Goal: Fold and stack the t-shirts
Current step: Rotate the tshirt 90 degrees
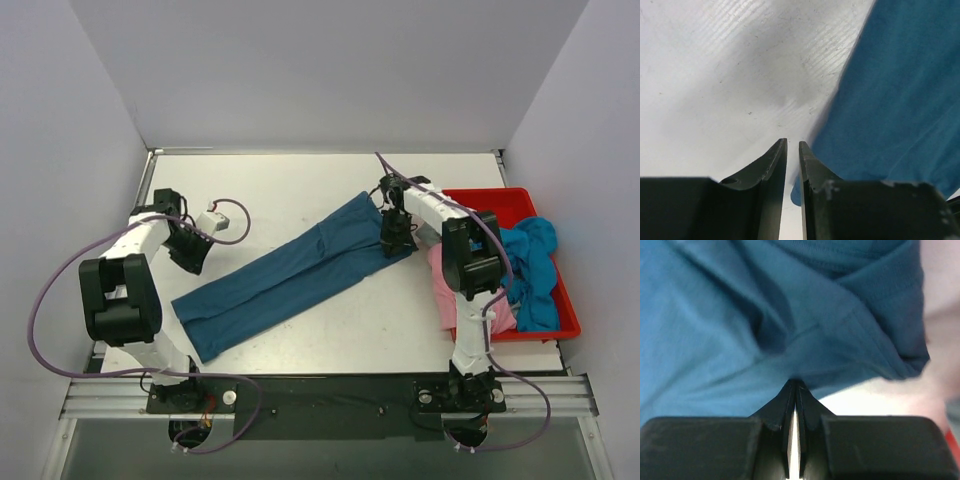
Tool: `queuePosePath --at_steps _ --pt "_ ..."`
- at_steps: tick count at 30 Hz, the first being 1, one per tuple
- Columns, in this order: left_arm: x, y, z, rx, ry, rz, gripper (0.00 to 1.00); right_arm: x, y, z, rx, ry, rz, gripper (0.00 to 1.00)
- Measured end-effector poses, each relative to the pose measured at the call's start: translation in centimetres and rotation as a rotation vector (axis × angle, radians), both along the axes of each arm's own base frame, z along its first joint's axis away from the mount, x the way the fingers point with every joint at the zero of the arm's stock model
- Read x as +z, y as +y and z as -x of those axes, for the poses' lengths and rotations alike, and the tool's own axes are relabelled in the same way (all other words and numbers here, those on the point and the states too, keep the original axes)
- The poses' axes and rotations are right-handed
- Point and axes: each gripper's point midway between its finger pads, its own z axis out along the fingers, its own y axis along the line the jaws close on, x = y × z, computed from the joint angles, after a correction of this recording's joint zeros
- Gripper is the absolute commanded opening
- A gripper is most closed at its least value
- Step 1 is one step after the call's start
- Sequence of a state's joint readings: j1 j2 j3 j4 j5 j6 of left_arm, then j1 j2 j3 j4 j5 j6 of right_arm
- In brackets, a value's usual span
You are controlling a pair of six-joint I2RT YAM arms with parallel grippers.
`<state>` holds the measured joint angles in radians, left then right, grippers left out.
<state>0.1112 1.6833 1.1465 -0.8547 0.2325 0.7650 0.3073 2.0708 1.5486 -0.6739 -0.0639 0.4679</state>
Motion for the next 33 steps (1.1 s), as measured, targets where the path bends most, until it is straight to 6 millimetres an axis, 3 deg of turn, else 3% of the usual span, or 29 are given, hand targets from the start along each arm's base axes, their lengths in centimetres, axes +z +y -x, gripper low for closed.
queuePosePath --at_steps 3,5,7,10,12,15,19,23,26,29,31,33 --pt "0.5 -0.2 -0.4 0.0 -0.01 0.011 0.27 -1.4 0.1 -0.5 -0.026 0.067 -0.011 0.0" --pt "0.5 -0.3 -0.2 -0.004 -0.005 0.012 0.29 -1.4 0.2 -2.9 -0.06 0.066 -0.042 0.0" --pt "0.4 -0.7 0.0 -0.015 0.002 0.013 0.3 -1.3 0.4 -6.6 -0.096 0.039 -0.081 0.0" --pt "-0.2 -2.0 0.6 -0.047 0.024 0.019 0.32 -0.7 1.3 -15.4 -0.153 -0.118 -0.202 0.0" --pt "-0.7 -3.5 1.5 -0.08 0.05 0.033 0.34 -0.7 1.9 -19.0 -0.186 -0.202 -0.288 0.0" --pt "-1.4 -6.6 2.9 -0.151 0.088 0.073 0.34 -0.6 1.7 -21.2 -0.245 -0.259 -0.385 0.0" --pt "-2.1 -9.5 5.0 -0.21 0.14 0.137 0.35 0.2 1.7 -22.3 -0.252 -0.307 -0.444 0.06" --pt "-2.8 -10.2 7.0 -0.232 0.182 0.154 0.34 3.9 2.2 -21.5 -0.196 -0.357 -0.465 0.21" --pt "-3.4 -10.6 8.7 -0.26 0.202 0.154 0.34 9.5 2.5 -18.7 -0.134 -0.413 -0.464 0.35" --pt "-3.4 -11.2 9.9 -0.306 0.192 0.147 0.34 16.3 2.9 -14.4 -0.06 -0.514 -0.451 0.41" --pt "-3.4 -12.1 10.9 -0.358 0.194 0.14 0.35 19.1 3.5 -10.9 -0.016 -0.552 -0.449 0.46" --pt "-3.3 -14.0 12.5 -0.457 0.199 0.137 0.34 20.5 4.7 -6.7 0.039 -0.559 -0.452 0.48"
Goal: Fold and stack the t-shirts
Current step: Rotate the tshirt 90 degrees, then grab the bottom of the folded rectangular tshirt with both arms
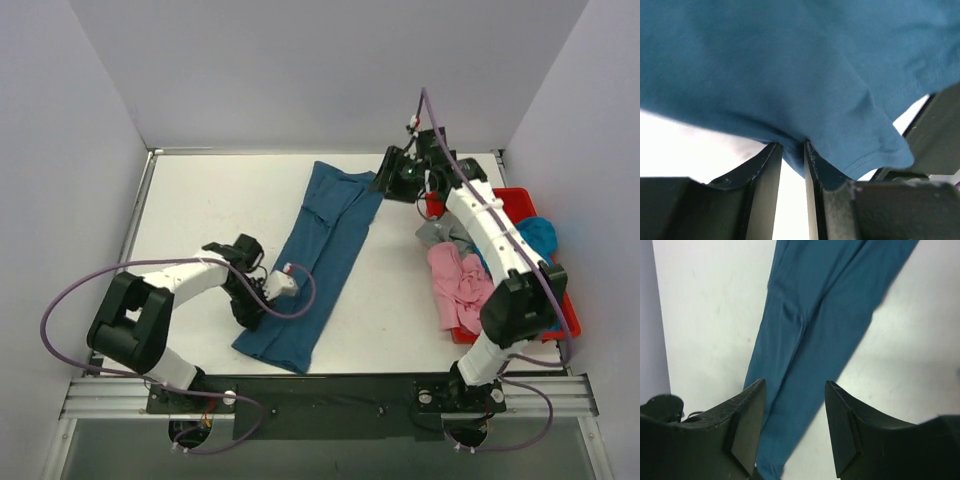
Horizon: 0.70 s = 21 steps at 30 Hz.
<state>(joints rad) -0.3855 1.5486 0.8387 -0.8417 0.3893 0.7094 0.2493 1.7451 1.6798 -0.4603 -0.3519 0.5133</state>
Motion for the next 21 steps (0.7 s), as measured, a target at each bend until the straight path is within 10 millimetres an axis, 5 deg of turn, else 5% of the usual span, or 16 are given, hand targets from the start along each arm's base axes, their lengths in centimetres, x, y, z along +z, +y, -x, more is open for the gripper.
queuePosePath --at_steps 2,6,9,12,18,21 --pt "0.1 -2.0 1.6 -0.102 -0.008 0.005 0.34 -0.7 1.4 4.1 0.06 0.019 0.023 0.51" --pt "1.8 -5.7 4.7 -0.293 -0.07 0.049 0.38 -6.3 2.8 12.8 0.146 0.171 0.082 0.54" --pt "3.8 -5.4 4.6 -0.288 -0.144 0.062 0.43 -10.5 2.1 19.4 0.168 0.3 0.147 0.55" --pt "5.7 -3.9 4.5 -0.287 -0.227 0.047 0.5 -12.5 2.6 24.7 0.213 0.366 0.188 0.55" --pt "10.5 -1.5 5.5 -0.44 -0.462 0.116 0.59 -14.1 6.4 31.3 0.342 0.432 0.203 0.51" --pt "10.9 -1.4 6.3 -0.548 -0.531 0.167 0.59 -15.4 8.1 33.1 0.372 0.476 0.176 0.47"
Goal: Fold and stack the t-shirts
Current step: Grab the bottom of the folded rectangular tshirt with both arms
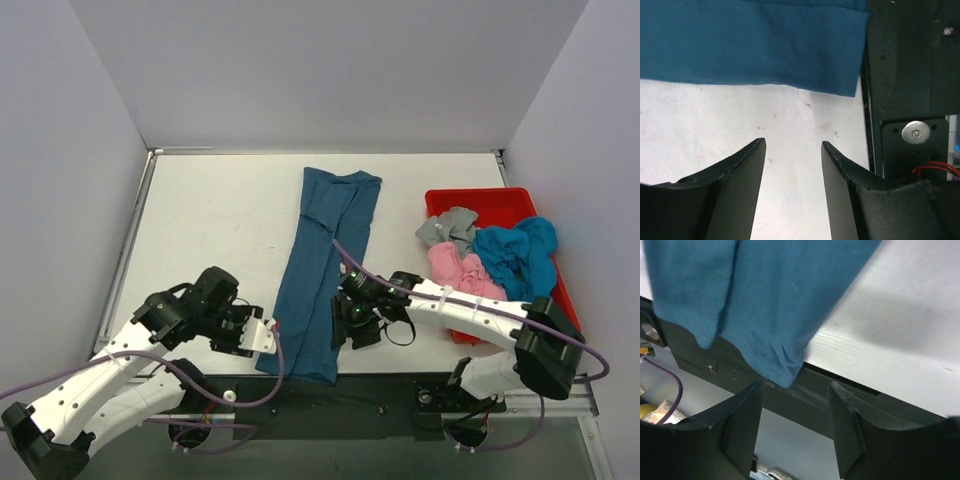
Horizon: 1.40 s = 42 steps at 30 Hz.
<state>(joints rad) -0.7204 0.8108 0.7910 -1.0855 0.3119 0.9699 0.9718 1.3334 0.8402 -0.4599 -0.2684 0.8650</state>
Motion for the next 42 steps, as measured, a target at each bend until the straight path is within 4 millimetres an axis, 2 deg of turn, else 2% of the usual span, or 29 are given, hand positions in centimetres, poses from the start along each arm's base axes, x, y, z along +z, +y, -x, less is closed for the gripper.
queuePosePath --at_steps 3,5,7,8,10,14,19,21,23,25,29,34,37,39,40,42 --pt "-1.9 0.2 1.3 -0.104 0.029 -0.018 0.59 -2.3 1.0 1.4 0.01 0.074 0.015 0.42" --pt "-3.5 0.4 2.2 -0.148 0.068 -0.039 0.58 -4.0 1.6 2.3 0.022 0.125 0.024 0.34" --pt "-4.5 0.5 2.7 -0.171 0.095 -0.047 0.58 -5.3 2.1 3.4 0.03 0.178 0.016 0.22" --pt "-5.0 0.4 2.9 -0.18 0.108 -0.049 0.59 -5.9 2.2 3.9 0.029 0.206 0.009 0.1" --pt "-5.5 0.1 3.2 -0.205 0.13 -0.047 0.61 -6.6 2.1 4.5 0.023 0.233 -0.001 0.0" --pt "-6.0 -1.0 3.5 -0.269 0.136 -0.037 0.62 -6.8 1.4 5.1 -0.021 0.27 -0.042 0.0" --pt "-6.7 -3.4 5.0 -0.394 0.16 -0.035 0.65 -7.1 -0.9 5.8 -0.073 0.279 -0.055 0.0" --pt "-7.2 -4.2 5.6 -0.435 0.171 -0.041 0.66 -7.1 -1.6 5.9 -0.087 0.279 -0.053 0.1" --pt "-7.3 -5.1 5.9 -0.469 0.16 -0.033 0.68 -6.8 -2.2 5.9 -0.099 0.277 -0.052 0.33" --pt "-7.3 -5.9 6.2 -0.508 0.145 -0.022 0.68 -6.4 -2.4 5.9 -0.104 0.273 -0.059 0.38" --pt "-7.8 -6.4 6.8 -0.591 0.126 -0.032 0.66 -5.9 -2.3 5.8 -0.102 0.263 -0.077 0.37" --pt "-9.0 -6.4 6.9 -0.62 0.104 -0.038 0.55 -6.5 -1.6 6.7 -0.085 0.307 -0.07 0.3" --pt "-10.3 -6.3 6.3 -0.605 0.066 -0.046 0.43 -6.6 -1.0 7.3 -0.069 0.347 -0.076 0.1" --pt "-11.2 -6.1 6.0 -0.596 0.047 -0.05 0.32 -6.8 -1.1 7.4 -0.067 0.352 -0.069 0.0" --pt "-11.2 -6.4 5.9 -0.596 0.037 -0.037 0.18 -6.8 -1.2 7.4 -0.067 0.353 -0.067 0.0" --pt "-11.1 -7.0 6.1 -0.598 0.036 -0.009 0.0 -6.7 -1.3 7.5 -0.068 0.353 -0.063 0.0"
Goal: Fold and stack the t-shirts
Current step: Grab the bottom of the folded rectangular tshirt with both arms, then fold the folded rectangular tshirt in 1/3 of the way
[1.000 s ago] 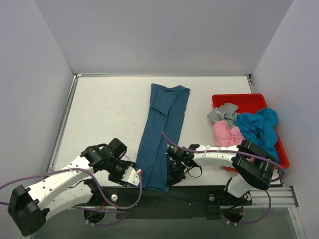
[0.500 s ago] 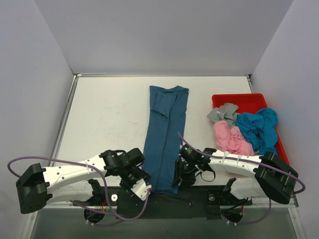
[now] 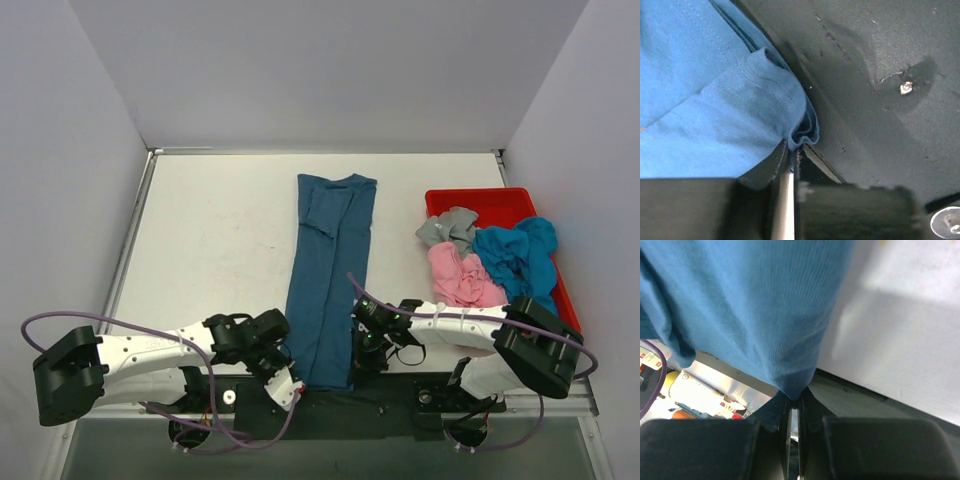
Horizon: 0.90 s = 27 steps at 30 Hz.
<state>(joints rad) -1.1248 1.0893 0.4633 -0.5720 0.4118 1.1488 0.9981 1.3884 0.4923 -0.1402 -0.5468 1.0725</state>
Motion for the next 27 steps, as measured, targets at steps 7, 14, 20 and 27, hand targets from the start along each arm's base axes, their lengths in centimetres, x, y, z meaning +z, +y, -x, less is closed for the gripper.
queuePosePath --at_steps 7,14,20,27 --pt "1.2 -0.7 -1.1 0.12 -0.008 0.01 0.0 2.5 -0.2 -1.3 -0.031 -0.042 -0.039 0.0" --pt "8.7 -4.0 -8.5 0.509 0.036 0.191 0.0 8.1 0.1 -8.9 -0.161 -0.179 -0.135 0.0" --pt "11.8 -5.9 -14.3 0.804 0.152 0.271 0.0 10.6 -2.0 -15.4 -0.282 -0.236 -0.161 0.0" --pt "11.6 -6.5 -22.1 1.038 0.188 0.298 0.0 10.6 -3.1 -22.3 -0.293 -0.222 -0.159 0.0"
